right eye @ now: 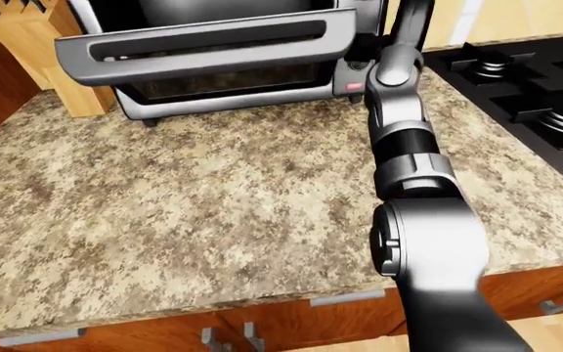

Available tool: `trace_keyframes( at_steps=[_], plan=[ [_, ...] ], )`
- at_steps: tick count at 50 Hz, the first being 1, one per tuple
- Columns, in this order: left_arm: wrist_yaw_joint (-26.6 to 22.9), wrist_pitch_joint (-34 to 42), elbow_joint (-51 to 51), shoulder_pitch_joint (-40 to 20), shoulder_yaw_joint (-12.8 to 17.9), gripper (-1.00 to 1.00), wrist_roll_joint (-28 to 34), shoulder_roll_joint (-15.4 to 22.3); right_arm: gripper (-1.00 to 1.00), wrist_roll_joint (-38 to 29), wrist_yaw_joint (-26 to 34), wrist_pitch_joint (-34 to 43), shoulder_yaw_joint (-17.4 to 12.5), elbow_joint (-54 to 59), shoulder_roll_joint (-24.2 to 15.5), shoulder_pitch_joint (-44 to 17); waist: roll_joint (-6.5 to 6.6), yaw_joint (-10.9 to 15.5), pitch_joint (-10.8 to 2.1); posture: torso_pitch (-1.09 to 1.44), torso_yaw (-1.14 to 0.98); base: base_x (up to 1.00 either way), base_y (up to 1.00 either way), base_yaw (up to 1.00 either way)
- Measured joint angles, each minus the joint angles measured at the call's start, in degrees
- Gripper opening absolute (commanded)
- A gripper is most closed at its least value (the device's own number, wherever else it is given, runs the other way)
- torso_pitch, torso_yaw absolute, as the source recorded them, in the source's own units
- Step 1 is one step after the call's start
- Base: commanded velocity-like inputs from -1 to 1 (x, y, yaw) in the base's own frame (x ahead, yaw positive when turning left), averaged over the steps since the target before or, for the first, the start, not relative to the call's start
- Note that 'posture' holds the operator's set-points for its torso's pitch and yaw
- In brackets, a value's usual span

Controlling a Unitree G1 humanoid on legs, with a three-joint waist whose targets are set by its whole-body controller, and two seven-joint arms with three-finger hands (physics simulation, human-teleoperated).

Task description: Close the toaster oven door.

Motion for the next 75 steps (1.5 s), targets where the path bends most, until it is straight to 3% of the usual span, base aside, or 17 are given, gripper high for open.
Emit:
trace_keyframes(
  at_steps=[15,28,40,47,56,66,75],
  plan=[
    [-0.9,2.3,-5.1,2.1,-1.8,1.00,0.1,-2.9,1.00,-1.3,-0.9,-1.2,0.3,1.2,0.6,-1.3,0.21,0.0,-0.18,0.00,0.00,0.00,0.00,0.00],
    [-3.6,4.5,-11.4,6.2,-0.4,1.00,3.6,-10.0,1.00,-1.8,-0.5,-0.4,0.1,2.4,0.2,-2.8,-0.10,0.0,-0.08,0.00,0.00,0.00,0.00,0.00],
    [-2.7,8.1,-19.4,7.8,-2.9,1.00,2.1,-15.1,1.00,-2.2,-0.4,-0.1,0.2,3.0,0.2,-3.6,-0.28,-0.1,-0.11,0.00,0.00,0.00,0.00,0.00],
    [-2.0,11.3,-25.6,9.8,-7.6,1.00,0.2,-19.6,1.00,-2.3,-0.4,0.2,0.2,3.5,0.1,-3.9,-0.48,0.0,-0.14,0.00,0.00,0.00,0.00,0.00],
    [-3.0,14.0,-29.0,10.3,-12.0,1.00,0.7,-22.2,1.00,-2.3,-0.4,0.3,0.1,3.7,0.2,-3.9,-0.93,0.2,-0.12,0.00,0.00,0.00,0.00,0.00],
    [-2.8,15.0,-29.5,7.7,-17.8,1.00,1.1,-21.3,1.00,-2.1,-0.6,0.4,0.1,3.6,0.3,-3.6,-1.39,0.6,-0.15,0.00,0.00,0.00,0.00,0.00],
    [-4.9,17.3,-28.6,4.0,-22.4,1.00,2.5,-22.7,1.00,-2.1,-0.6,0.5,0.1,4.0,0.3,-3.7,-1.59,0.8,-0.12,0.00,0.00,0.00,0.00,0.00]
  ],
)
